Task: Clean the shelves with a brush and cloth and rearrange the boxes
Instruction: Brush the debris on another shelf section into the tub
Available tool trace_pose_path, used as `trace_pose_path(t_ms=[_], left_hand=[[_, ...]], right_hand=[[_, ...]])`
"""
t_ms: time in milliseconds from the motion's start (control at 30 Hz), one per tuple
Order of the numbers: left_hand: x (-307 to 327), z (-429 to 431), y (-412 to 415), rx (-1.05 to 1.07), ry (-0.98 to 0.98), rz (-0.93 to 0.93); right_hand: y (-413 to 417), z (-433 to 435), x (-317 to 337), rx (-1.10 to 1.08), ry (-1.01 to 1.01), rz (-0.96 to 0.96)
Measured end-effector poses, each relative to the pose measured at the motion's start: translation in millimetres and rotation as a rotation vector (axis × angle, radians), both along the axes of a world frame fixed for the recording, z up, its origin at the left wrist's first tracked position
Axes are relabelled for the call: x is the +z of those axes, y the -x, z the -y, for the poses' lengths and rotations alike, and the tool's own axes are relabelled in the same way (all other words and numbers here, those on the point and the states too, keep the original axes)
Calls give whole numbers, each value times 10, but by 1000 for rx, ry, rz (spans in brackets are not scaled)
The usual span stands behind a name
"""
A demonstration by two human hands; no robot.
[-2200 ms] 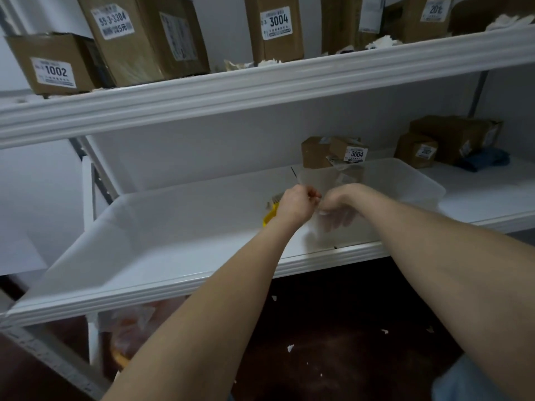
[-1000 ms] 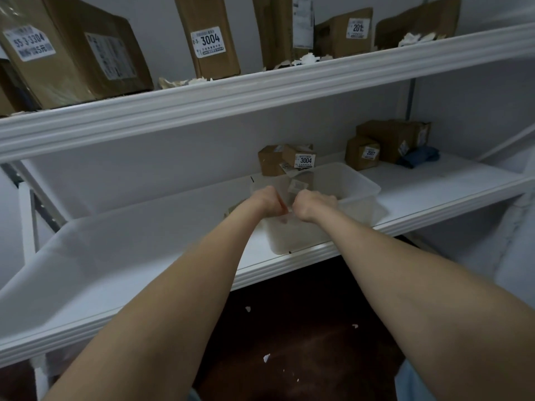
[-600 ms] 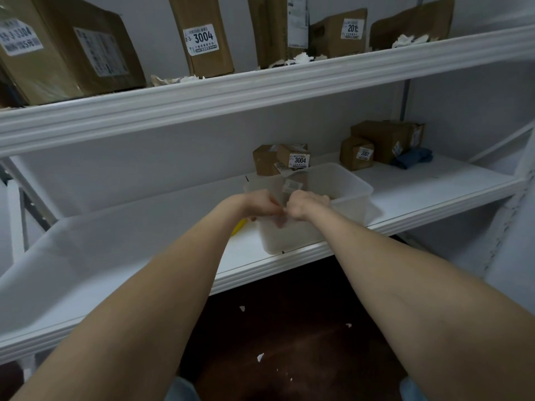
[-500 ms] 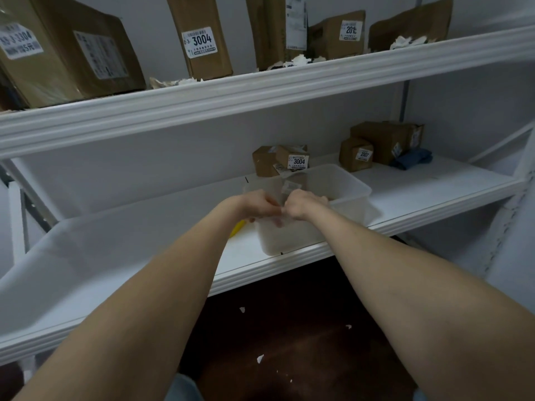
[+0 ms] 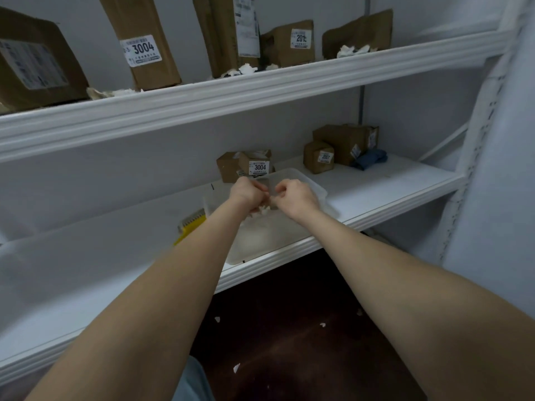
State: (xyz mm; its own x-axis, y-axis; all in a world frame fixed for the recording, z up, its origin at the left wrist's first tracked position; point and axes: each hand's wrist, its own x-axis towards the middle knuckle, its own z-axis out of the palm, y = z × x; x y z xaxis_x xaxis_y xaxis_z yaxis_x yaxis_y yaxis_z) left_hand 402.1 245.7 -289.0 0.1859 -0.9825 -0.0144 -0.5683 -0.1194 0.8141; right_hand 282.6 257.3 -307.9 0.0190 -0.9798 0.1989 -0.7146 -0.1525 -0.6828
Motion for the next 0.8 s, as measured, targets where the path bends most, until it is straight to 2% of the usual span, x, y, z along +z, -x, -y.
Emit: trace_pose_path(t_ms=[100, 233, 333, 467, 600, 700, 800], left_hand=[[-24, 59, 141, -30, 0, -21], [-1, 80, 301, -95, -25, -25], [14, 100, 401, -128, -19, -34], [-40, 144, 504, -137, 11, -42], [-127, 154, 486, -132, 81, 170], [-136, 109, 444, -194, 124, 288], [-173, 69, 467, -235, 127, 327]], right_hand=[[221, 54, -18, -92, -43, 3], [343, 104, -37, -75, -141, 217], [388, 168, -18, -124, -179, 292], [432, 234, -15, -224, -231, 282], [467, 235, -73, -247, -298, 276], [454, 219, -80, -277, -271, 204], [416, 205, -45, -288, -253, 119]])
